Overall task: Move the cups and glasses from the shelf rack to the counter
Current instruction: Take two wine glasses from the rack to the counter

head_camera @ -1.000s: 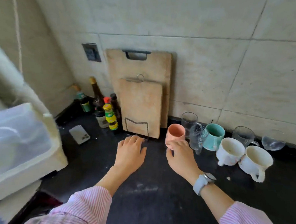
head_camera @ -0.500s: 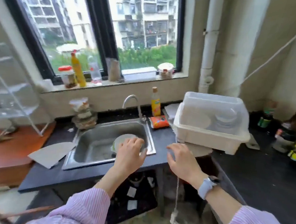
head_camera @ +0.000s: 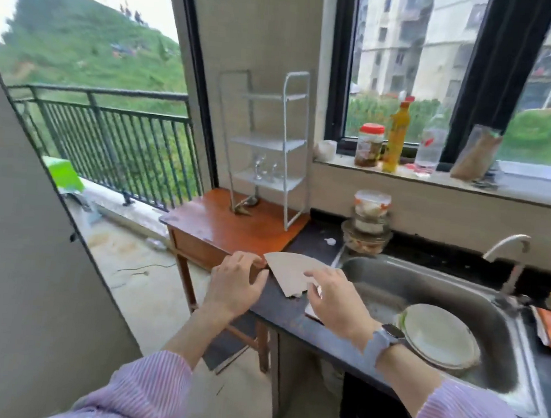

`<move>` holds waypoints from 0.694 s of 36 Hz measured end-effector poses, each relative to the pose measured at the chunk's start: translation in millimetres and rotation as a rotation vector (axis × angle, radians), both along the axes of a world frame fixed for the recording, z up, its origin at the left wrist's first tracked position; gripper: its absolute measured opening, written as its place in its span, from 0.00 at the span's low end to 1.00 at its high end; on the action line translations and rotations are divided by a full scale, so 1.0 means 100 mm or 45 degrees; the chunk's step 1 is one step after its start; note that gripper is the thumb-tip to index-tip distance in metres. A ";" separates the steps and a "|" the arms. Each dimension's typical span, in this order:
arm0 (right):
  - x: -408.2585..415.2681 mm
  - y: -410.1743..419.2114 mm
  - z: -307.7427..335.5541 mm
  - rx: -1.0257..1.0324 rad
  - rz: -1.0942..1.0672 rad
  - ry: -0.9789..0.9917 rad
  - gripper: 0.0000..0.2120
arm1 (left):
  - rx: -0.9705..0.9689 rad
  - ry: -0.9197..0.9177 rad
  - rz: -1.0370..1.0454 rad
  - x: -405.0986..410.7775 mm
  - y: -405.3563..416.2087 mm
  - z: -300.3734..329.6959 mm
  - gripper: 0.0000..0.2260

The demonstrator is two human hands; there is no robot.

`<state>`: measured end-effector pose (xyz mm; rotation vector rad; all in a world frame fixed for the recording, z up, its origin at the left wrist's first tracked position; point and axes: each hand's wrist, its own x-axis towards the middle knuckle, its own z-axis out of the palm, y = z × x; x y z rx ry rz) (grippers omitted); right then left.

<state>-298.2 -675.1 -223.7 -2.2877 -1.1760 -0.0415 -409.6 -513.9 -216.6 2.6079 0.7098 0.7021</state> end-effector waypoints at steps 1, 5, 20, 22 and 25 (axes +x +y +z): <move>0.09 0.18 -0.01 -0.007 0.025 0.004 0.16 | -0.010 -0.008 0.018 0.06 0.15 0.02 0.13; 0.50 0.85 -0.01 0.003 0.078 0.059 0.16 | -0.055 -0.013 0.056 0.41 0.76 0.12 0.13; 1.69 2.79 -0.09 0.089 0.053 0.315 0.17 | -0.371 -0.145 0.070 1.61 2.52 -0.05 0.15; 1.82 3.00 -0.13 0.111 0.021 0.343 0.18 | -0.404 -0.162 0.052 1.78 2.76 -0.12 0.15; 2.01 3.34 -0.22 0.146 -0.023 0.390 0.18 | -0.457 -0.178 0.024 2.08 3.15 -0.20 0.15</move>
